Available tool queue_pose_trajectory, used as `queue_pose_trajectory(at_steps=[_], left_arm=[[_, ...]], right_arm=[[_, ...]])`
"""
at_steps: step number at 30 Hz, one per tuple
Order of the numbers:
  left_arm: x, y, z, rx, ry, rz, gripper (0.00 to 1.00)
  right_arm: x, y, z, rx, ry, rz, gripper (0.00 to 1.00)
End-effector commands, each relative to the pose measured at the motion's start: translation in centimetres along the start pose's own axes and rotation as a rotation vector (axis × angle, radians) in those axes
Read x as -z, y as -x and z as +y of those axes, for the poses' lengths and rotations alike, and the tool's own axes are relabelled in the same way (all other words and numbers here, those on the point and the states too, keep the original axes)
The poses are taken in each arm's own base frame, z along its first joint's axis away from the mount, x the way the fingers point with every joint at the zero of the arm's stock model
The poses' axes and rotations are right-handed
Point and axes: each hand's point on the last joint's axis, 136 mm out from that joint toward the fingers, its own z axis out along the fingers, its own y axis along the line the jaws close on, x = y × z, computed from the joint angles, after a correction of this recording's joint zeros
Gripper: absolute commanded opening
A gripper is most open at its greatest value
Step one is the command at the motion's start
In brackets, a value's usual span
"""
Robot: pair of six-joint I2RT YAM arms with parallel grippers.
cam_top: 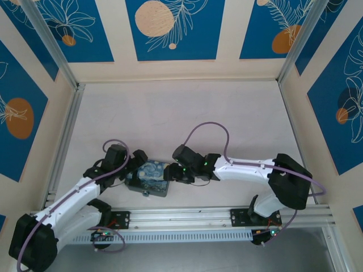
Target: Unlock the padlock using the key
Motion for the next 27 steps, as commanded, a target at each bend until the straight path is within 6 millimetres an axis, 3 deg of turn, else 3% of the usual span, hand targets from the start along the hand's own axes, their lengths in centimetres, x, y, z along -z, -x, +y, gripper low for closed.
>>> queue_pose_trajectory(at_steps=[1,3,8,15,21,27], left_arm=[[-0.6,0.0,-1.6,0.002,-0.055,-0.005,1.0],[-1.1,-0.2,-2.1,-0.001,-0.065,0.005,1.0],[-2.4,-0.5,-4.0,-0.032,-0.082,0.025,1.0],[-4.8,0.2,-8.3,-0.09,-0.097,0.037,1.0],[-7.7,1.0,-11.3,-0.109,-0.105,0.054,1.0],[-10.2,1.5,-13.2,-0.151,-0.098,0.076,1.0]], right_arm=[[-0.1,1.9,1.1,-0.043,0.022,-0.03,0.44],[0.0,3.1,0.9,-0.067,0.031,-0.042,0.36],[1.0,6.6,0.3,-0.108,0.038,-0.085,0.35],[2.4,11.4,-1.2,-0.156,0.012,-0.129,0.35],[3.1,15.1,-4.2,-0.224,-0.013,-0.165,0.39],[3.3,17.1,-5.3,-0.257,0.004,-0.169,0.46]])
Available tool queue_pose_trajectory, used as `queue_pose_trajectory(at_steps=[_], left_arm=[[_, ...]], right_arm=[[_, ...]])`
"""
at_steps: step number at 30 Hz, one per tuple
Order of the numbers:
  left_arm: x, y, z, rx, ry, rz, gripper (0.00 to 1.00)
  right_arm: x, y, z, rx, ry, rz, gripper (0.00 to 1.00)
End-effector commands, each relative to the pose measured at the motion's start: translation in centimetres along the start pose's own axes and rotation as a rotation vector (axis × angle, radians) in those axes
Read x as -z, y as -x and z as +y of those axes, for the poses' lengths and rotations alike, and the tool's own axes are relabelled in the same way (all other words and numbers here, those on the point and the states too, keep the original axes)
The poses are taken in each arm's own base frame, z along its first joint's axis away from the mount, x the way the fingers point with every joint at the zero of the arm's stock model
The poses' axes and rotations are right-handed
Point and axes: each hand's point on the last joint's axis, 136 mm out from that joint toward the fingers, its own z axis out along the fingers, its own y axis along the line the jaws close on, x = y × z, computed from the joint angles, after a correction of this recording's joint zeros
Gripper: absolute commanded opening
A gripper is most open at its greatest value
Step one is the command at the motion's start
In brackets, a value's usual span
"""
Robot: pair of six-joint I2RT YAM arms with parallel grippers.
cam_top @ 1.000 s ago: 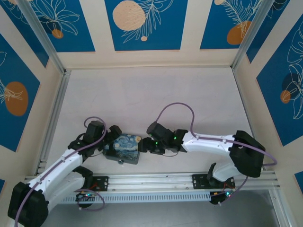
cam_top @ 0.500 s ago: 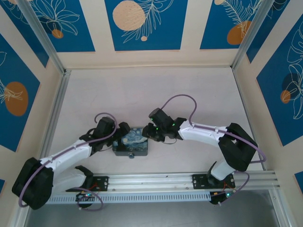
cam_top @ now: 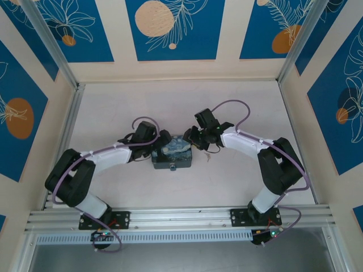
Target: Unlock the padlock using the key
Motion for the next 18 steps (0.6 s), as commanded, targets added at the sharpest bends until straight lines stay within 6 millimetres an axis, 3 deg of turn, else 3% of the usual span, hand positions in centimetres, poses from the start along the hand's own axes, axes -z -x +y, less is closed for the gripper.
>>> queue_pose_trajectory(at_steps=[1,4,7,11,18], left_arm=[[-1.0,-0.2,-3.0,-0.065,-0.067,0.034,1.0],[-1.9,-0.2,-3.7,-0.071,-0.072,0.059,1.0],[-2.2,-0.4,-3.4,-0.059,-0.069,0.06,1.0],[-1.7,-0.5,-1.9,-0.034,-0.039,0.028,1.0],[2.4,2.2,0.3,-0.055,0.052,-0.135,1.0]], right_arm=[[0.1,0.2,2.1,0.032,0.073,0.036,0.46],[0.3,0.6,2.0,0.039,0.077,0.028,0.52],[0.7,1.3,1.9,0.055,0.091,0.008,0.72],[1.9,2.2,2.1,0.072,0.139,-0.03,0.86],[6.9,4.1,-0.2,0.047,0.129,-0.146,0.89]])
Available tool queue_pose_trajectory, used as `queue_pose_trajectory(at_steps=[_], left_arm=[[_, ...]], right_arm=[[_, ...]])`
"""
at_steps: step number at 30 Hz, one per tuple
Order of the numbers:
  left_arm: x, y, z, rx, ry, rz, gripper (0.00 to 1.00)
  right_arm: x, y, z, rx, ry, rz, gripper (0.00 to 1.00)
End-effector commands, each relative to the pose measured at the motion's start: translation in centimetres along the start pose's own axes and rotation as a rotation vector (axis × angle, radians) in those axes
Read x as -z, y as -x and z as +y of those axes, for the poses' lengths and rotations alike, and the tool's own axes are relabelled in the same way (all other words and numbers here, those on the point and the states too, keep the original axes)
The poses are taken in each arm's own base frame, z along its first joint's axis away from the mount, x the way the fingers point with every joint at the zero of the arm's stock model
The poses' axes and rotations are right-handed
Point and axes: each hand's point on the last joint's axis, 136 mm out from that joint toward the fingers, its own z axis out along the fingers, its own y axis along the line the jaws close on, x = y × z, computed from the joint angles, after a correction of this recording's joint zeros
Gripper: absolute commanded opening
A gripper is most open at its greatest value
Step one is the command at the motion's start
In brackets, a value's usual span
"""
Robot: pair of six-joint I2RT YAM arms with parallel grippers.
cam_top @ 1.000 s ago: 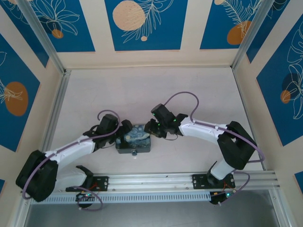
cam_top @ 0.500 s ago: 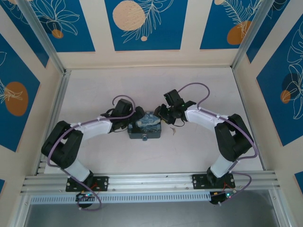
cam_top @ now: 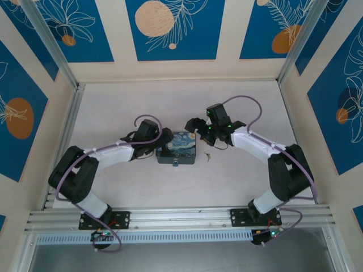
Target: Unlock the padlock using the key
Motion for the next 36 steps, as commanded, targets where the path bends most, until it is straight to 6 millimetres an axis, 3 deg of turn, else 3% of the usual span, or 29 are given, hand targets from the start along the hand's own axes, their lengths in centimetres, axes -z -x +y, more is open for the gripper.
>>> queue_pose_trajectory(at_steps=[1,6,13,23,36], left_arm=[[3.1,2.0,0.7,-0.053,0.059,-0.118,1.0],[8.1,4.5,0.8,-0.153,0.105,-0.228,1.0],[11.6,4.5,1.0,-0.094,0.04,-0.25,1.0],[11.8,3.8,-0.1,-0.096,0.011,-0.183,1.0],[10.7,2.9,0.8,-0.092,0.022,-0.15,1.0]], right_arm=[[3.1,0.9,-0.8,0.016,0.0,-0.045,0.88],[5.2,0.3,-4.9,0.052,-0.11,-0.007,0.81],[4.4,-1.6,-9.9,0.18,-0.298,0.104,0.63],[0.5,-4.3,-12.2,0.317,-0.448,0.239,0.49],[-1.6,-5.3,-13.1,0.417,-0.548,0.277,0.48]])
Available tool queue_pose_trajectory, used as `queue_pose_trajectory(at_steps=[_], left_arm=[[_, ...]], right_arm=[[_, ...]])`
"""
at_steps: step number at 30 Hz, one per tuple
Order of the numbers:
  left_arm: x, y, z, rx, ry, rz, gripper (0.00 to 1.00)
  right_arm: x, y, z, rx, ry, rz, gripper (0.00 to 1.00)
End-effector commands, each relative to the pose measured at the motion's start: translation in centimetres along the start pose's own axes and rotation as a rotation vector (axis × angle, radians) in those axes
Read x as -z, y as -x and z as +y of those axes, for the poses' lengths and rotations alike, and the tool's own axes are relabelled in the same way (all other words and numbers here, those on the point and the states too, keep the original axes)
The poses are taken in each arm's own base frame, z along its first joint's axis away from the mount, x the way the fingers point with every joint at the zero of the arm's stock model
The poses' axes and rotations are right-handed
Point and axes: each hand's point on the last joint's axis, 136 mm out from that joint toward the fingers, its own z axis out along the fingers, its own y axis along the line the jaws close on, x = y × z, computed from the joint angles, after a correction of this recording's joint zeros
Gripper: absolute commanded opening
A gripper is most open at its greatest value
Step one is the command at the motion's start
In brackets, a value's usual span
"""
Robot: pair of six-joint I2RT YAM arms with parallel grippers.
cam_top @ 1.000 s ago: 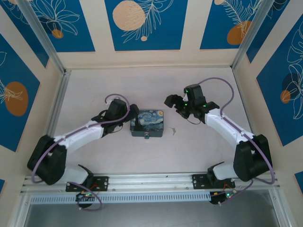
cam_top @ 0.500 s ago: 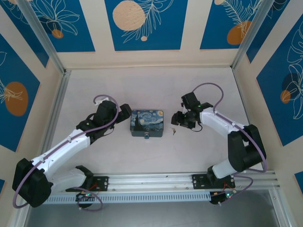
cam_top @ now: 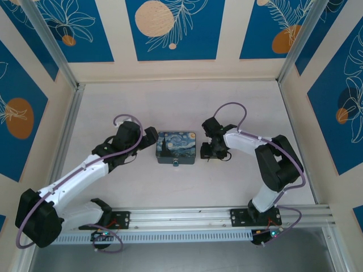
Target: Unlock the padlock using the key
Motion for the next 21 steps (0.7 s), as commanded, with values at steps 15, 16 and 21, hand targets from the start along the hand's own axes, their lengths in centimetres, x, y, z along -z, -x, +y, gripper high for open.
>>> queue_pose_trajectory(at_steps=[15,16,21], left_arm=[[-1.8,-1.3,0.3,0.008,0.005,0.057,1.0],[-1.8,-1.3,0.3,0.006,0.003,0.059,1.0],[-1.9,-1.7,0.0,-0.002,-0.015,0.078,1.0]], right_arm=[[-2.1,-0.3,0.1,0.095,-0.1,0.043,0.23],[-2.0,-0.4,0.1,0.093,-0.096,0.042,0.2],[-0.5,-0.8,0.1,0.076,-0.058,0.021,0.0]])
